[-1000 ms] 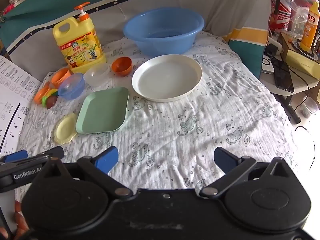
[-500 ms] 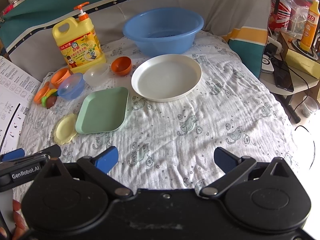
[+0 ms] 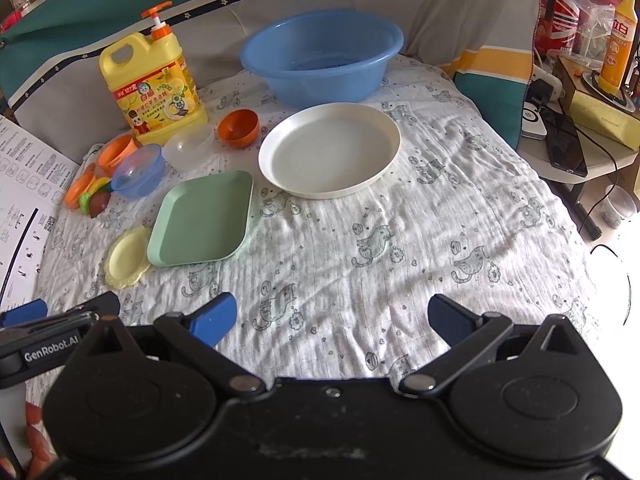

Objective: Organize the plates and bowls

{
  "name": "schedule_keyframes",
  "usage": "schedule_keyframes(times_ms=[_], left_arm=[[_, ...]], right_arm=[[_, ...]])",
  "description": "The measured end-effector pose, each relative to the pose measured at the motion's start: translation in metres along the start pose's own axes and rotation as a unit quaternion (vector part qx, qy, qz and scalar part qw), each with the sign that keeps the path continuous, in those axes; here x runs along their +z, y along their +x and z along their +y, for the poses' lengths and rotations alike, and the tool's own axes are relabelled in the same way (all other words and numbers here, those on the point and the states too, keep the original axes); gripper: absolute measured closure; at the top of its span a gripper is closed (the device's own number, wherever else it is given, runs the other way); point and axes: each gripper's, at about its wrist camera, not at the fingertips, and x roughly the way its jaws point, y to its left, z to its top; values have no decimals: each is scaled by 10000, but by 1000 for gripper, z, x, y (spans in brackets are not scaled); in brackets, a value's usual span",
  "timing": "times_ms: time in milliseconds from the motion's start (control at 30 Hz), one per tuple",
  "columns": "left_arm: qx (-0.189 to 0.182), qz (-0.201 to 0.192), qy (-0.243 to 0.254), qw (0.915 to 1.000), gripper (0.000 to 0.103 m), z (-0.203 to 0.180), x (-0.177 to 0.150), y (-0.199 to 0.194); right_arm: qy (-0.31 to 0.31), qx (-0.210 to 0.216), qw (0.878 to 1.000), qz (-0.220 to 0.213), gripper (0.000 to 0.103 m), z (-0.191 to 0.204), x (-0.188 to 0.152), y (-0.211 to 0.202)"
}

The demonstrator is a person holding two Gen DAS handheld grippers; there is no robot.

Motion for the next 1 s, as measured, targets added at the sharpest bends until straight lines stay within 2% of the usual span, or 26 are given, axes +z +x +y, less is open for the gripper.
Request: schedule_keyframes(times_ms=[1000], left_arm=[[77, 155, 115, 9998, 0, -6, -4, 15]], right_arm=[[120, 17, 9997, 215, 0, -4, -2, 15]])
